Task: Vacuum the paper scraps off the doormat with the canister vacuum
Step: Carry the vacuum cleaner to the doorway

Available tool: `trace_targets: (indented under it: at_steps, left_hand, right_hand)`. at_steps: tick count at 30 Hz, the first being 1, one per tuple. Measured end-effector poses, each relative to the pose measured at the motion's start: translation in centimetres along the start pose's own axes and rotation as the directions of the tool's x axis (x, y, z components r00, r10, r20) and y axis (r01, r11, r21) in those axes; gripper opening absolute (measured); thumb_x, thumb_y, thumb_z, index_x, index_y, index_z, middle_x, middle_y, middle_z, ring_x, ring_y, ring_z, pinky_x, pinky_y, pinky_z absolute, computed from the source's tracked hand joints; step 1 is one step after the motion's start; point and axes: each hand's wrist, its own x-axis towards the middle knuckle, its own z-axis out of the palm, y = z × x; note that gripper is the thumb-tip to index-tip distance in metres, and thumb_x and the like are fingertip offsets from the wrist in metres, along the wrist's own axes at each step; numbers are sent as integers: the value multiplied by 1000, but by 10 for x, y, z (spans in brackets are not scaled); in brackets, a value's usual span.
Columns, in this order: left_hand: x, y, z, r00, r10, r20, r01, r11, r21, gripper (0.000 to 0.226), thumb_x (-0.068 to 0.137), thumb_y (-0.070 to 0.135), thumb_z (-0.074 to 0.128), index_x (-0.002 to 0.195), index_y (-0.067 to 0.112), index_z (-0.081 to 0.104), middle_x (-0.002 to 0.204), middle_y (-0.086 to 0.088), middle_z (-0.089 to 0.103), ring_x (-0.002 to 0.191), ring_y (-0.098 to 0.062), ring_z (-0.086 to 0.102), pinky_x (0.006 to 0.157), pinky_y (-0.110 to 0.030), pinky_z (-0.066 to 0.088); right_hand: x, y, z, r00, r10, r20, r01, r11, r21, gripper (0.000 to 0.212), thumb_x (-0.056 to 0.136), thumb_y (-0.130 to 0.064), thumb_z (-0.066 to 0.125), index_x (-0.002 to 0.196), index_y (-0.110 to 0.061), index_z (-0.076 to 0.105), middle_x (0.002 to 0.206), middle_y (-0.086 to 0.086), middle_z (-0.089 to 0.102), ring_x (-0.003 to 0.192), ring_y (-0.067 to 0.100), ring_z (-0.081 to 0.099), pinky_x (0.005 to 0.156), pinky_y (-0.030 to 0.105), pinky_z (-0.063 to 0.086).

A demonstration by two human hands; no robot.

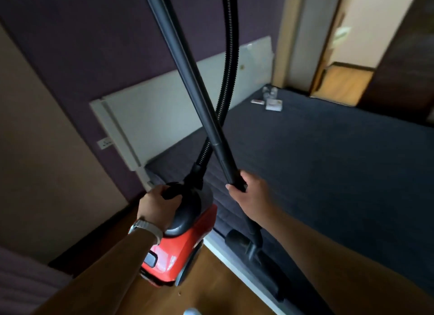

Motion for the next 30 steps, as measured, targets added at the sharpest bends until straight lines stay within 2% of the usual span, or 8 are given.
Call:
trace_targets:
  at_steps: [4,9,12,15,20,22,24,30]
  left_hand:
    - [-42,50,40,990,106,95,-104,994,-21,29,75,28,78,100,15,72,97,-14,73,95,-33,66,72,-26,40]
    - [-91,110,90,937,243,250,-222,969,-109,28,73,25,80,99,17,73,94,-9,74,92,-27,67,69,-23,39]
    - [-117,143,120,874,327,358,-266,941,-210,26,72,19,80,96,16,73,89,-7,74,87,-22,67,71,-24,42]
    - [-136,170,154,777,412,476,-301,907,-293,24,72,20,79,94,19,69,83,0,68,85,-21,65,72,-28,45]
    - [-174,220,200,554,566,610,-390,824,-411,20,76,21,76,92,21,64,83,9,65,82,-16,63,64,-24,47]
    - [-193,238,215,456,607,651,-409,793,-452,20,77,22,75,91,24,61,83,11,61,82,-14,60,65,-22,47]
    - [-211,253,230,376,656,655,-463,745,-480,22,75,25,76,90,29,61,85,9,61,83,-15,60,75,-27,49]
    - [-279,295,251,156,723,673,-477,652,-589,20,76,24,76,94,23,66,85,12,60,83,-10,57,76,-23,43]
  right_hand:
    - [-51,28,-69,990,101,-100,-104,994,-26,20,90,-35,71,104,-21,66,87,-8,61,80,9,60,66,24,44]
    - [-110,57,-143,942,241,-231,-249,969,-2,18,92,-27,68,108,-19,67,94,-5,63,85,9,58,65,8,40]
    - [-140,72,-176,885,330,-330,-341,940,27,14,91,-23,69,101,-15,68,93,1,66,84,17,63,70,25,50]
    - [-171,85,-202,797,395,-457,-426,904,38,17,89,-23,73,104,-17,70,92,0,69,84,17,65,73,36,54]
    - [-232,92,-238,614,464,-638,-560,826,62,19,89,-19,73,108,-18,71,90,-3,71,81,9,65,69,21,50]
    - [-257,90,-250,523,499,-691,-619,780,95,16,90,-20,72,105,-16,70,88,-2,71,81,14,67,71,30,54]
    - [-281,90,-261,443,519,-731,-652,746,135,17,89,-19,71,106,-17,69,90,0,70,85,17,68,76,41,56]
    - [-350,87,-283,227,511,-829,-730,653,202,32,89,-28,73,120,-23,65,107,-1,68,98,19,65,86,45,55]
